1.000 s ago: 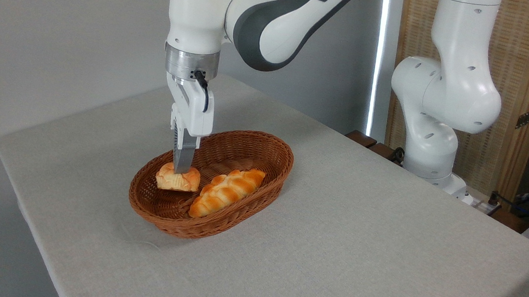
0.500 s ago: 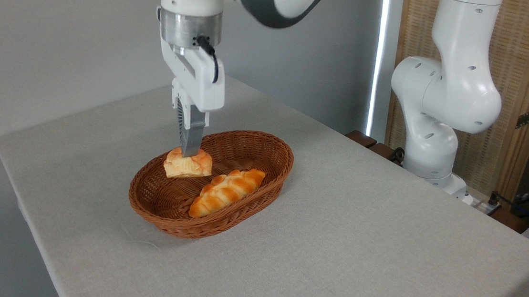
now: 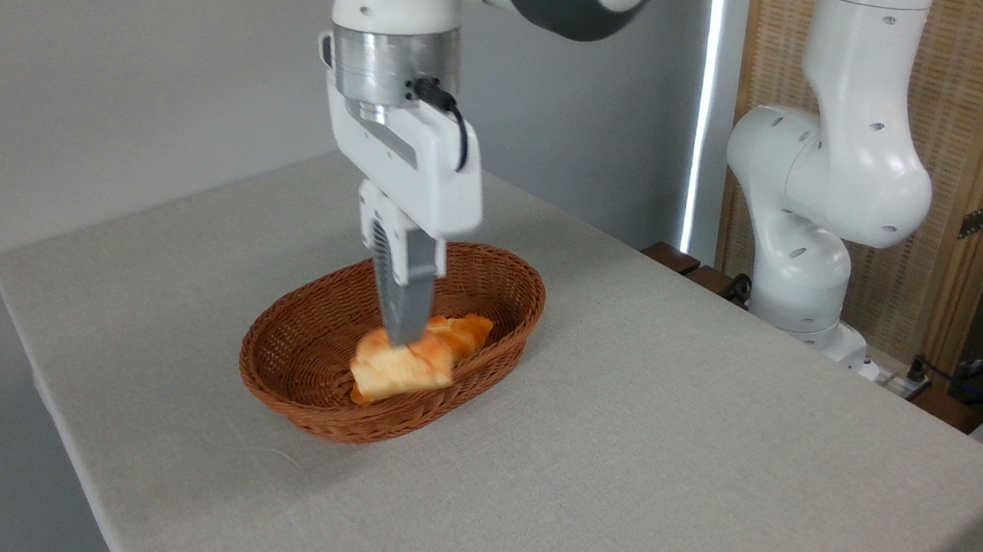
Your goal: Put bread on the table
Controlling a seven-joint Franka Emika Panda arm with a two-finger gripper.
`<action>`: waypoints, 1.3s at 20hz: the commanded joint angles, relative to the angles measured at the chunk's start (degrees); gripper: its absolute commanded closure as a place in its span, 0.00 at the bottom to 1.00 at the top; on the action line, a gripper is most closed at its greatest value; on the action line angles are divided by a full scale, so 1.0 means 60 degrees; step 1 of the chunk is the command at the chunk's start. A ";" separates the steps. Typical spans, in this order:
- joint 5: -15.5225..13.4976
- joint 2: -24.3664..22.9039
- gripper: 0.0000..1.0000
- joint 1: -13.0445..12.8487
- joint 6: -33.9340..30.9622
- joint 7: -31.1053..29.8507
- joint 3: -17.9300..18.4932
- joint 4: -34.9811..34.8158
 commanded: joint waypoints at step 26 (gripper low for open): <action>0.0695 0.0015 0.00 -0.0119 -0.0233 0.0897 0.1021 0.0118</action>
